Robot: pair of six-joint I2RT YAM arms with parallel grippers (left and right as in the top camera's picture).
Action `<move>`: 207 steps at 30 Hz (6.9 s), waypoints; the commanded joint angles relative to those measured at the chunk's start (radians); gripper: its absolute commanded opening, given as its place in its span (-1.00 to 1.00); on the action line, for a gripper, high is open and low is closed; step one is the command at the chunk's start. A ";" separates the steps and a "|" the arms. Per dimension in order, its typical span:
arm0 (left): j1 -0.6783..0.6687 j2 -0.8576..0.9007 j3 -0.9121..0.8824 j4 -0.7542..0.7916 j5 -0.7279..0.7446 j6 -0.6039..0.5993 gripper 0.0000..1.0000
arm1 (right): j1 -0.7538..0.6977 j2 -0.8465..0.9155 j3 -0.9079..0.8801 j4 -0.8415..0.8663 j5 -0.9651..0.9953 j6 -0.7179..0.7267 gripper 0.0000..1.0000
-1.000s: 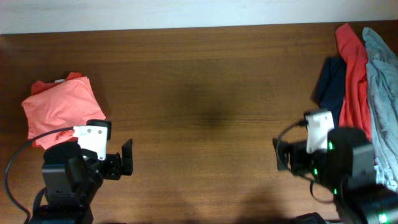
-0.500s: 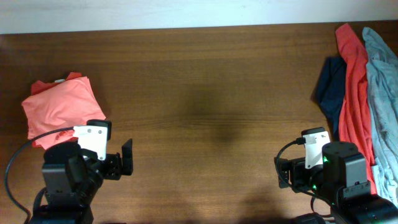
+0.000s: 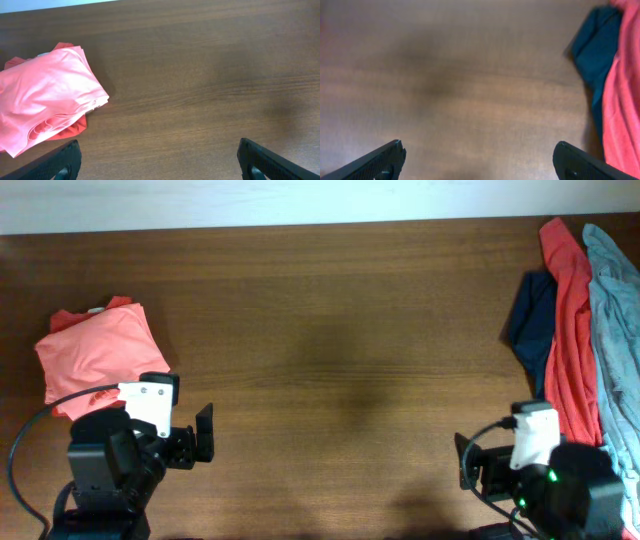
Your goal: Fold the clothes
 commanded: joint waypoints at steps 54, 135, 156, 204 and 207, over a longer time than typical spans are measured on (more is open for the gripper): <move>0.002 -0.004 -0.011 0.004 0.011 0.009 0.99 | -0.117 -0.481 -0.939 1.057 0.002 -0.017 0.97; -0.006 -0.684 -0.959 0.863 -0.015 0.020 0.99 | -0.117 -0.481 -0.939 1.057 0.002 -0.017 0.97; -0.005 -0.684 -0.959 0.863 -0.015 0.020 0.99 | -0.117 -0.481 -0.939 1.057 0.002 -0.017 0.97; -0.005 -0.684 -0.959 0.863 -0.015 0.020 0.99 | -0.117 -0.481 -0.939 1.057 0.002 -0.017 0.97; -0.005 -0.684 -0.959 0.863 -0.015 0.020 0.99 | -0.117 -0.481 -0.939 1.057 0.002 -0.017 0.97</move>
